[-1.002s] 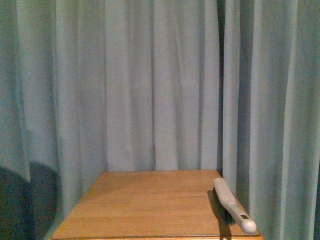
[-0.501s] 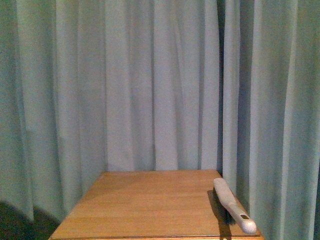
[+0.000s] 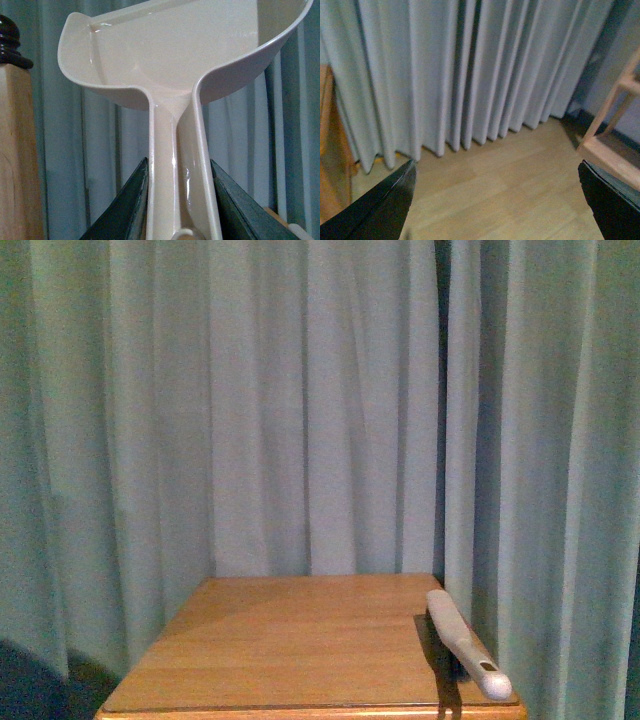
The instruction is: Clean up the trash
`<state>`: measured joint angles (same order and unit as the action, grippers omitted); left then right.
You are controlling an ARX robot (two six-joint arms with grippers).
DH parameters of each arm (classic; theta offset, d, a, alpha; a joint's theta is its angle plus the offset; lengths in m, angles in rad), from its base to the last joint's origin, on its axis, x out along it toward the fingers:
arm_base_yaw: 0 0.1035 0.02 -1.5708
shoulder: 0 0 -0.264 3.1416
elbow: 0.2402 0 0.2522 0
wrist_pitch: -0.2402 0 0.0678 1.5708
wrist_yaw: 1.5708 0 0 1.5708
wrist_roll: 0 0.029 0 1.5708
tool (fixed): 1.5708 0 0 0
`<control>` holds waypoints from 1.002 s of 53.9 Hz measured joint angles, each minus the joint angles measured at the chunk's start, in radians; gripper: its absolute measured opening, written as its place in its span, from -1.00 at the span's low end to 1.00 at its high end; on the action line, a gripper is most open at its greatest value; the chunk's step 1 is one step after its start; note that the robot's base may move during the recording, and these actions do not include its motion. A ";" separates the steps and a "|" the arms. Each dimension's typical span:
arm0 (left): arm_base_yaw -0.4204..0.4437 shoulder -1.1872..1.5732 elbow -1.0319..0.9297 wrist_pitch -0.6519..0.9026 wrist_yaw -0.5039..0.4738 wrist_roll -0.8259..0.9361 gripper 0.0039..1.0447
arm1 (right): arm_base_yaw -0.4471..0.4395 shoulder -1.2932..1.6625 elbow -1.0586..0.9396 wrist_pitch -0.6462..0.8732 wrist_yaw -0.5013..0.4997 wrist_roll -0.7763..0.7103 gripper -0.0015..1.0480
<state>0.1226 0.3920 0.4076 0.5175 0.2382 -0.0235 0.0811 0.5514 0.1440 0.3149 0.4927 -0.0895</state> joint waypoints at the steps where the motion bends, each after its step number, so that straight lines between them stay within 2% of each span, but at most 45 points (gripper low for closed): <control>1: 0.000 0.000 0.000 0.000 -0.001 0.000 -0.45 | -0.005 0.050 0.033 -0.020 -0.026 0.012 0.86; 7: 0.000 0.000 0.000 0.000 -0.002 0.000 -0.45 | -0.012 0.380 0.291 -0.153 -0.174 0.127 0.86; 18: 0.000 0.000 0.000 0.000 -0.002 0.000 -0.45 | 0.058 0.742 0.628 -0.260 -0.267 0.231 0.86; 35: 0.000 0.000 0.000 0.000 -0.002 0.000 -0.45 | 0.153 1.134 1.030 -0.437 -0.295 0.395 0.86; 54: 0.000 0.000 0.000 0.000 -0.002 0.000 -0.45 | 0.207 1.378 1.246 -0.494 -0.319 0.525 0.86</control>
<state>0.1226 0.3920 0.4076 0.5171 0.2367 -0.0238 0.2882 1.9289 1.3895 -0.1795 0.1738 0.4358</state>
